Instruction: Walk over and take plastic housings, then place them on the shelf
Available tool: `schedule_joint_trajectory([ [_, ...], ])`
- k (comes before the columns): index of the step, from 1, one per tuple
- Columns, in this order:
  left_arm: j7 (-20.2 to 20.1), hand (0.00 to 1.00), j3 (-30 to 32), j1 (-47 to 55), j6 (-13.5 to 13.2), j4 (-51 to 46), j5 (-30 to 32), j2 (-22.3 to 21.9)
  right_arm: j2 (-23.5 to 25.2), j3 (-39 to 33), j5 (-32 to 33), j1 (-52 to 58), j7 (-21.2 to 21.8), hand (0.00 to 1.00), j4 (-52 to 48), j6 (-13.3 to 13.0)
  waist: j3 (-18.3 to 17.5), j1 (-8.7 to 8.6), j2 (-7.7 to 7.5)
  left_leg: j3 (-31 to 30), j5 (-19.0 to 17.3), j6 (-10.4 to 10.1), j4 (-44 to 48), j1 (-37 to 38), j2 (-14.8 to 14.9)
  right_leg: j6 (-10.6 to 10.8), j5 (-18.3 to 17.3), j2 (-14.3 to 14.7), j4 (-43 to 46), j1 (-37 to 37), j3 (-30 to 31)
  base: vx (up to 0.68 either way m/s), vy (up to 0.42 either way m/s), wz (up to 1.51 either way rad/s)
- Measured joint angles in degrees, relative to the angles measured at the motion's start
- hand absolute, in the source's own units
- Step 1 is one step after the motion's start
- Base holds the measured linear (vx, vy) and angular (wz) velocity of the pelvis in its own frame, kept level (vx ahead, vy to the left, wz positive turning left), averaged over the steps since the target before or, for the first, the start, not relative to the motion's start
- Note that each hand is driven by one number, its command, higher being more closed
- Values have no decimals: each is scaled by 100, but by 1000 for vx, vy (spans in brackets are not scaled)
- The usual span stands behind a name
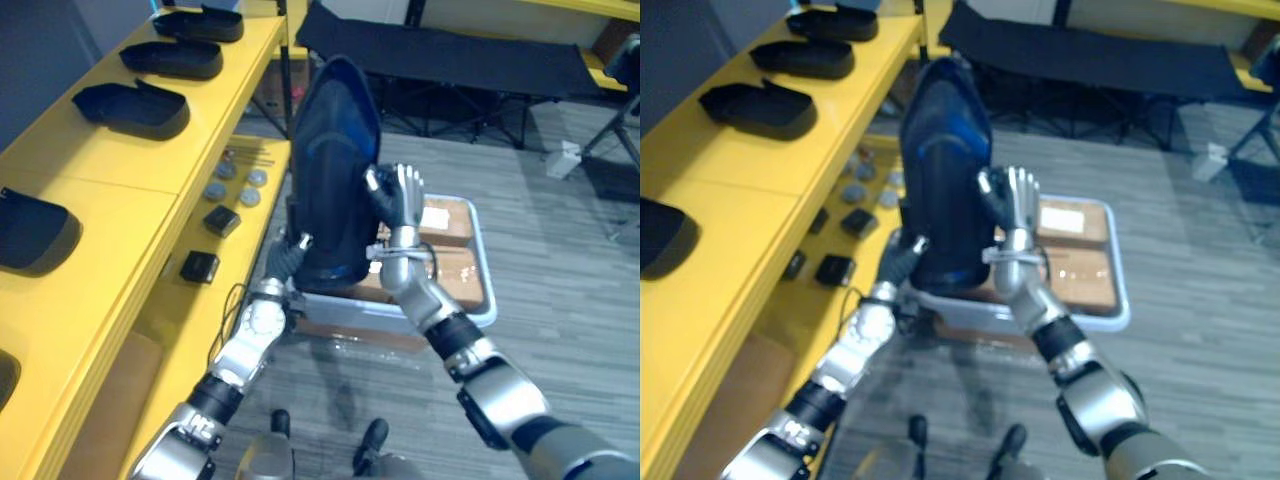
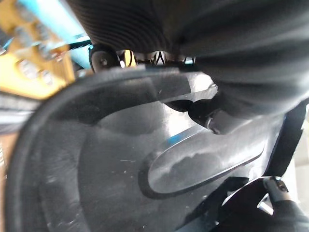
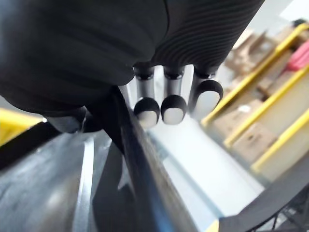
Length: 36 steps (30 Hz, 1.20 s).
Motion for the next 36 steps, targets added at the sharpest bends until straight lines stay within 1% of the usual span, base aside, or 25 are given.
schedule_joint_trajectory([
  [5,293,100,-69,-5,34,-33,575,10,-15,4,219,131,-26,100,13,-88,-1,-110,-1,39,0,0,-10,-4,0,-1,0,-1,-16,-38,21,2,2,-2],
  [7,378,100,-90,-8,44,-39,643,9,-35,5,226,146,-48,100,17,-127,-1,-114,-1,58,0,0,-11,-11,1,-2,1,-1,-16,-57,35,5,2,-7],
  [8,453,100,-110,-13,53,-39,780,8,-47,5,235,167,-73,0,24,-150,-1,-125,-1,74,0,0,-12,-12,3,-4,4,0,-16,-68,48,9,1,-6],
  [11,610,100,-192,-113,203,-39,1039,17,-128,12,310,290,-87,0,24,-310,-1,-132,-1,81,0,0,-9,-11,2,-4,5,-1,-15,-69,54,4,0,-1],
  [12,634,100,-198,-175,308,-42,1199,29,-159,20,410,342,-55,0,26,-389,-1,-133,-1,82,0,0,-8,-10,2,-3,5,-1,-15,-70,55,0,0,0],
  [14,656,100,-198,-268,433,-44,1341,53,-186,29,510,373,35,0,56,-429,-1,-138,-1,85,0,0,-7,-10,2,-4,6,-1,-16,-72,59,0,0,0],
  [15,734,100,-195,-322,521,-46,1443,71,-223,104,632,376,83,0,67,-478,-1,-142,-1,86,0,0,-6,-10,3,-6,7,0,-16,-72,61,0,0,0],
  [17,825,100,-183,-349,633,-110,1451,142,-271,222,739,380,213,0,66,-559,-1,-158,-1,88,0,0,-4,-10,3,-6,8,1,-17,-73,64,0,0,0],
  [19,893,100,-131,-350,797,-206,1504,250,-259,305,967,400,436,0,66,-644,-1,-168,-1,89,0,0,-3,-9,3,-7,8,0,-18,-74,66,0,0,0],
  [20,910,100,-112,-350,831,-217,1520,246,-251,313,1025,412,486,0,66,-663,-1,-166,-1,89,0,0,-2,-9,2,-7,8,-1,-18,-74,66,0,0,0],
  [22,994,100,-30,-350,931,-239,1665,224,-248,383,1282,459,717,0,66,-763,-1,-167,-1,90,0,0,-1,-8,0,-6,8,-2,-18,-74,67,0,0,0],
  [24,1046,100,12,-347,951,-399,1760,232,-148,468,1770,573,1106,0,54,-918,-1,-162,-1,90,0,0,-1,-8,1,-6,8,-2,-19,-75,67,0,0,0],
  [25,1054,100,22,-345,968,-416,1854,236,-108,448,1921,585,1176,0,52,-960,-1,-161,-1,90,0,0,-1,-7,0,-6,8,-2,-19,-74,67,0,0,0],
  [26,1064,100,46,-343,996,-426,1910,234,-84,439,2235,586,1336,0,23,-1040,-1,-165,-1,95,0,0,-1,-5,-1,-6,8,-4,-19,-75,73,0,0,0],
  [27,1068,100,68,-328,1048,-452,1920,234,-83,390,2437,588,1516,0,0,-1106,-1,-164,-1,97,0,1,-1,1,-2,-5,8,-4,-19,-72,76,0,0,0],
  [28,1069,100,99,-309,1068,-479,1923,230,-81,361,2520,594,1601,0,-10,-1129,-1,-165,-2,98,0,1,-1,2,-2,-5,8,-4,-19,-72,78,0,0,0],
  [29,1083,100,274,-204,1146,-610,1938,128,-58,170,2758,705,1866,0,-205,-1164,-1,-176,-1,105,0,1,-1,6,-1,-5,8,-2,-19,-74,87,0,0,0],
  [31,1090,100,409,-155,1183,-632,1949,105,-60,16,2903,833,2049,0,-444,-1230,-1,-183,-2,109,0,1,-2,17,3,-5,8,3,-19,-68,93,3,0,-2],
  [32,1105,100,568,-68,1195,-634,1952,117,-70,-92,2990,925,2181,0,-676,-1260,-1,-220,-2,127,-1,1,-8,43,2,-5,8,3,-19,-58,116,8,2,-9],
  [33,1155,100,729,54,1231,-633,2075,121,-82,-205,3093,1020,2290,0,-898,-1278,-2,-255,-2,155,-2,2,-26,93,3,-3,7,3,-20,-35,147,9,3,-10],
  [36,1292,100,910,275,1341,-632,2345,127,-186,-469,3309,1259,2458,0,-1330,-1281,-22,-292,-36,208,-4,2,-61,155,6,7,-1,4,-20,-11,185,1,-1,-9],
])
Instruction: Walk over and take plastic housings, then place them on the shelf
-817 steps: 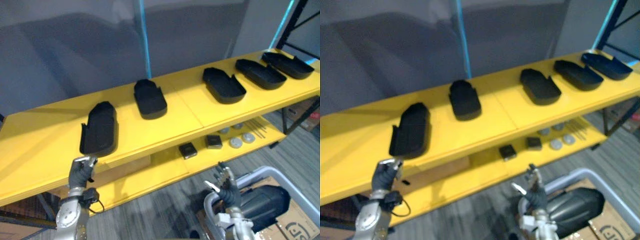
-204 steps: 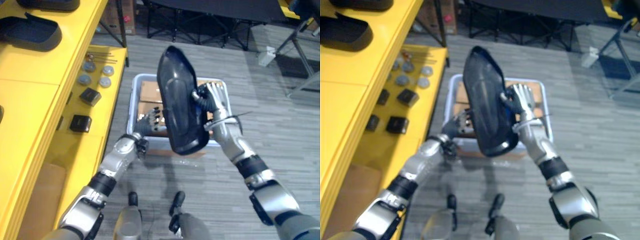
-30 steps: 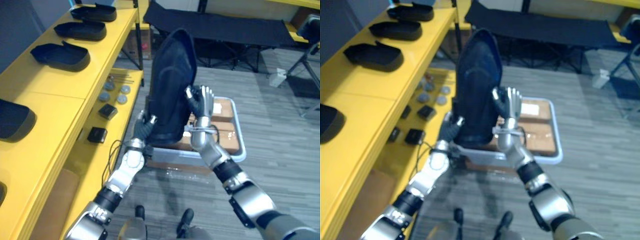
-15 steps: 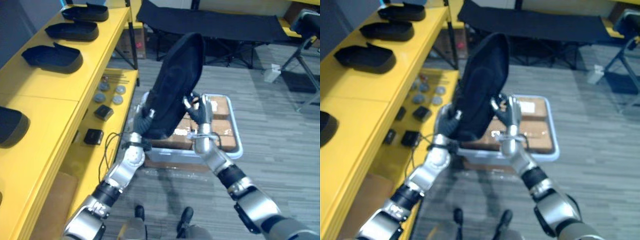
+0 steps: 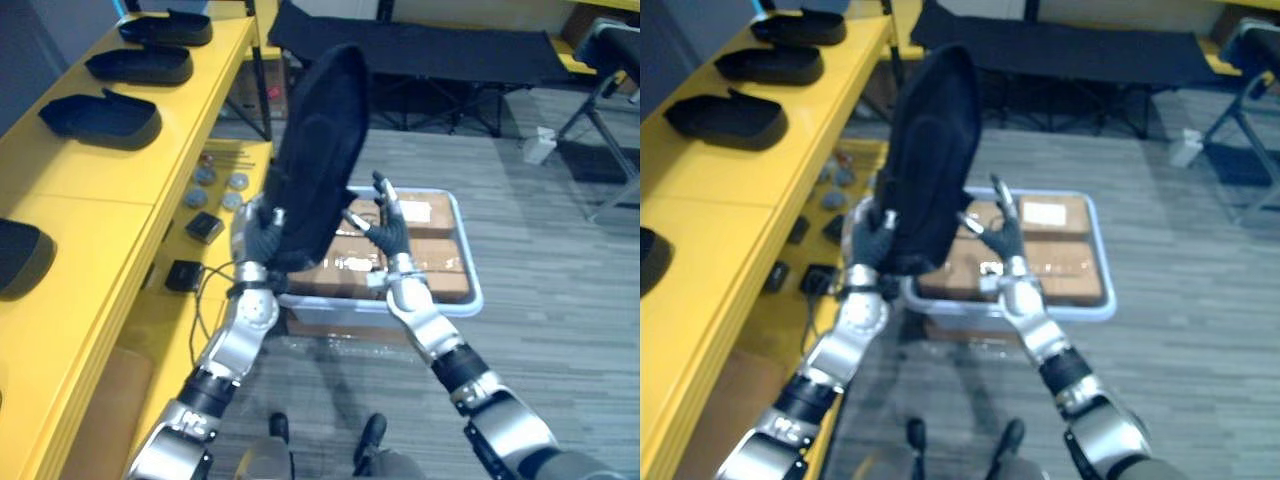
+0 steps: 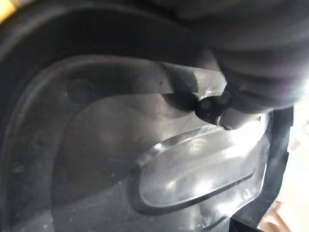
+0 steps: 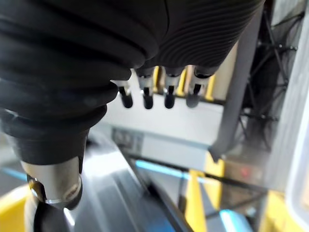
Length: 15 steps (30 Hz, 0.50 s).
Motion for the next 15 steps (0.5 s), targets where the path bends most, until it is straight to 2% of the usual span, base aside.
schedule_joint_trajectory([
  [5,192,100,82,204,99,2,231,58,-159,-395,310,505,139,0,-882,-6,-83,-43,-132,147,-15,-10,-36,46,4,36,-52,3,0,-62,151,1,-6,-14],
  [7,221,100,294,254,100,3,270,50,-207,-744,576,742,256,0,-1327,-100,-100,-144,-160,215,-30,7,-31,57,1,14,-66,3,1,-76,195,13,-5,-12],
  [11,415,100,727,428,94,2,262,40,-365,-1362,887,1163,304,0,-2053,-288,-105,-202,-158,373,-62,4,-73,148,15,13,-69,24,1,-89,321,31,-10,-18],
  [14,588,100,980,683,31,-1,146,-54,-359,-1857,924,1789,285,0,-2389,-372,-303,-264,-137,394,-86,-4,-141,142,21,38,-81,56,1,-151,361,61,1,-9],
  [15,642,100,1102,801,-121,-36,-58,-174,-343,-1995,996,2074,289,0,-2422,-372,-382,-296,-120,399,-113,-5,-140,145,22,36,-81,77,1,-153,366,85,9,-4],
])
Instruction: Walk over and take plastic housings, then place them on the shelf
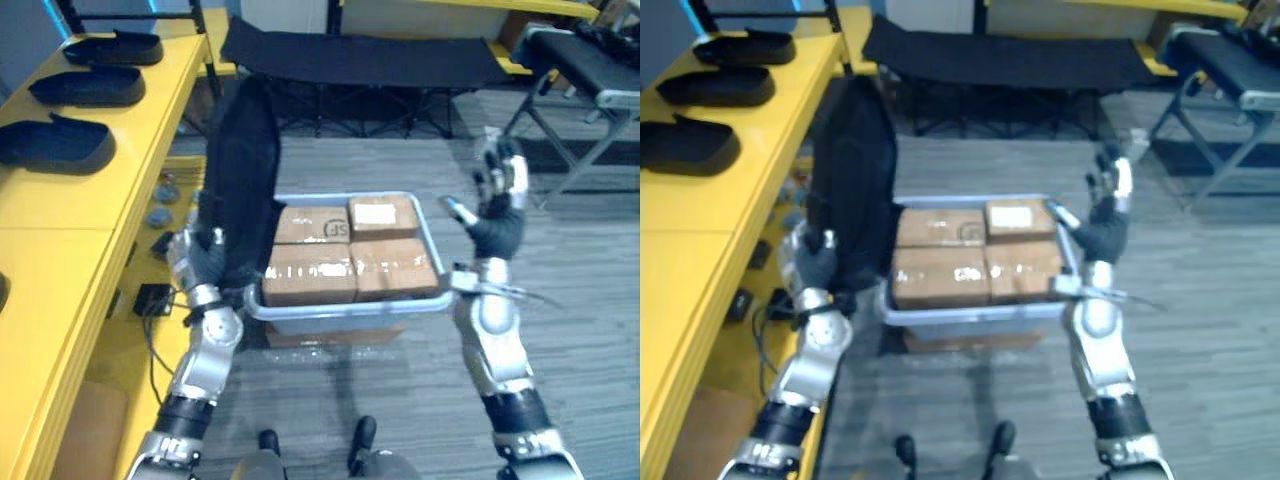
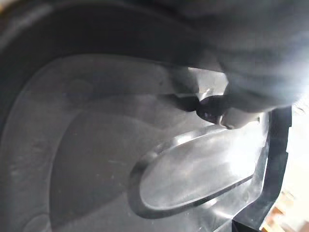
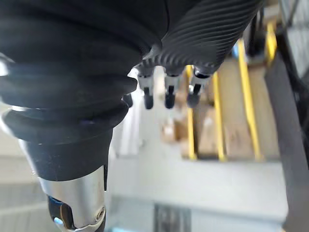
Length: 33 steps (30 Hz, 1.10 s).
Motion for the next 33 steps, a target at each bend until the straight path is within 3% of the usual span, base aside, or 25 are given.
schedule_joint_trajectory([
  [8,-25,100,363,352,-909,-946,-896,-414,453,-356,157,935,238,0,244,46,-131,-111,157,101,-102,17,-2,151,13,15,-11,10,-1,96,87,41,12,-7],
  [12,-229,100,1151,760,-1388,-1592,-1306,-402,569,-535,124,977,377,0,310,-2,-192,-106,262,-45,-112,19,-7,191,12,3,-162,-5,-4,237,-123,2,-12,18],
  [14,-278,100,1583,945,-1487,-1826,-1532,-396,570,-510,123,971,401,0,356,-4,-227,9,318,-207,-105,9,-17,184,18,4,-203,-9,-4,317,-306,17,-29,44],
  [19,-363,100,2552,1706,-1659,-2221,-1791,-388,576,78,148,720,785,0,783,31,-417,451,418,-801,-61,-52,-1,16,14,41,-302,-21,-4,511,-910,50,-41,62],
  [20,-369,100,2922,1978,-1677,-2272,-1756,-385,577,416,185,502,959,0,925,19,-444,690,423,-1010,-46,-70,0,-14,-14,49,-313,-10,-4,613,-1150,67,-38,66],
  [22,-376,100,3194,2136,-1685,-2272,-1762,-386,583,632,185,342,1025,0,996,12,-450,844,425,-1174,-43,-74,2,-16,-29,65,-332,-7,-4,711,-1319,61,-24,63],
  [24,-386,100,3733,2446,-1803,-2271,-1766,-385,636,850,364,48,1142,0,1249,3,-496,1146,371,-1533,-32,-63,3,-38,-111,121,-399,-43,-3,900,-1681,75,0,84],
  [26,-387,100,4076,2659,-1927,-2271,-1773,-386,669,961,346,-92,1139,0,1437,1,-563,1297,330,-1785,-20,-45,15,-106,-175,155,-429,-83,-1,991,-1898,74,8,77],
  [28,-347,100,4567,2954,-2073,-2261,-1817,-391,729,1099,349,-301,1140,0,1675,0,-588,1586,293,-2054,-10,-16,14,-112,-282,164,-443,-116,46,1138,-2138,77,24,66],
  [31,-297,100,5052,3229,-2197,-2226,-1916,-432,857,1239,372,-496,1146,0,1863,21,-588,1871,298,-2332,-10,6,19,-123,-431,188,-483,-209,50,1303,-2319,46,60,54],
  [33,-306,100,5352,3404,-2338,-2219,-2178,-562,963,1345,394,-589,1144,0,1970,63,-596,1936,285,-2480,-16,19,33,-128,-528,245,-536,-267,51,1392,-2429,27,44,47],
])
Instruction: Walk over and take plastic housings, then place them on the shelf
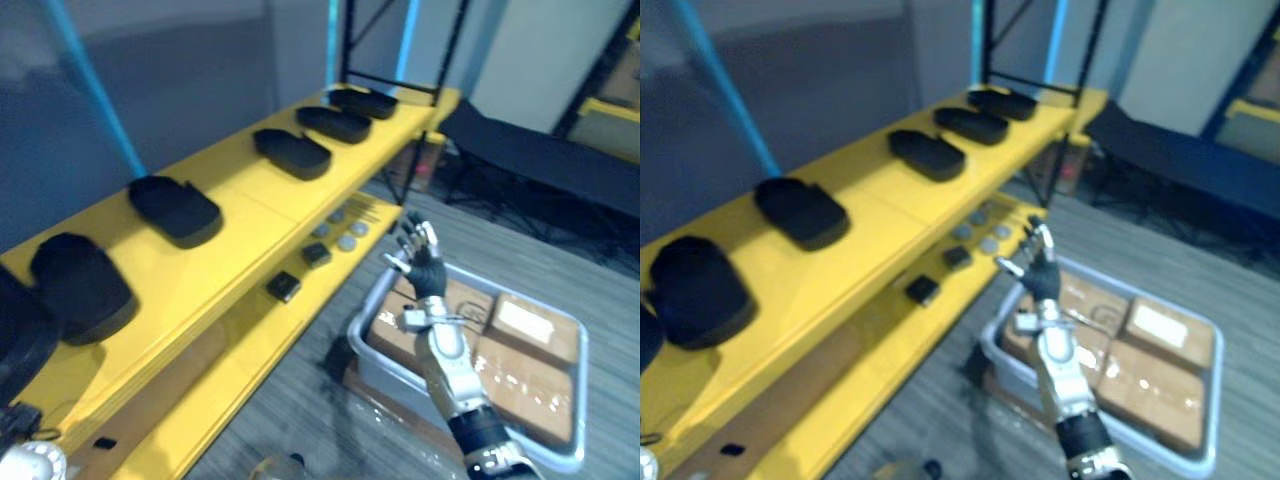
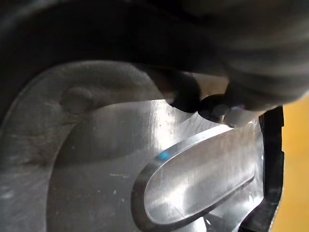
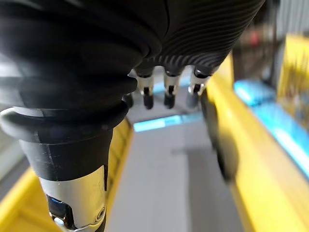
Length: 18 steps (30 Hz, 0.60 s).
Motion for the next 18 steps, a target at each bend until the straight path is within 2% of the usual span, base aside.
schedule_joint_trajectory([
  [2,-75,100,198,61,-145,-2,-341,-255,81,19,-17,-2,-8,0,60,80,-4,113,-5,-62,-32,46,36,-15,-64,-8,-101,-39,14,29,1,12,32,30],
  [4,-212,100,332,144,-247,-6,-818,-684,172,24,-75,8,-37,0,68,149,11,149,12,-108,-58,58,171,-104,-93,39,-201,-112,158,-5,-24,7,26,16],
  [8,-440,100,225,194,-245,-11,-1174,-1021,167,-19,-278,168,-140,0,58,330,0,92,-21,-244,-118,46,373,-289,-136,137,-338,-135,277,-11,-157,-14,-3,17],
  [10,-500,100,147,179,-245,-55,-1174,-1028,156,-39,-281,323,-136,0,46,395,9,74,-51,-273,-147,65,423,-344,-166,146,-369,-137,330,-4,-218,2,2,31],
  [12,-703,100,-55,157,-212,-308,-1194,-1017,117,-212,-369,522,-168,0,-7,461,25,-105,-77,-356,-199,92,656,-634,-236,179,-343,-134,364,30,-584,22,-3,66],
  [14,-852,100,-190,86,-189,-444,-1198,-966,67,-364,-500,552,-280,0,-7,488,121,-195,-68,-332,-171,52,735,-712,-242,216,-316,-132,449,119,-744,20,14,70],
  [15,-1009,100,-232,17,-119,-505,-1224,-936,21,-453,-570,568,-400,0,-6,496,242,-212,14,-214,-157,85,728,-717,-223,213,-318,-180,468,206,-785,14,47,63],
  [18,-1073,100,-257,30,29,-504,-1621,-957,2,-503,-726,567,-427,0,-13,495,321,-199,44,43,-156,135,727,-725,-225,194,-329,-276,502,209,-729,26,72,12],
])
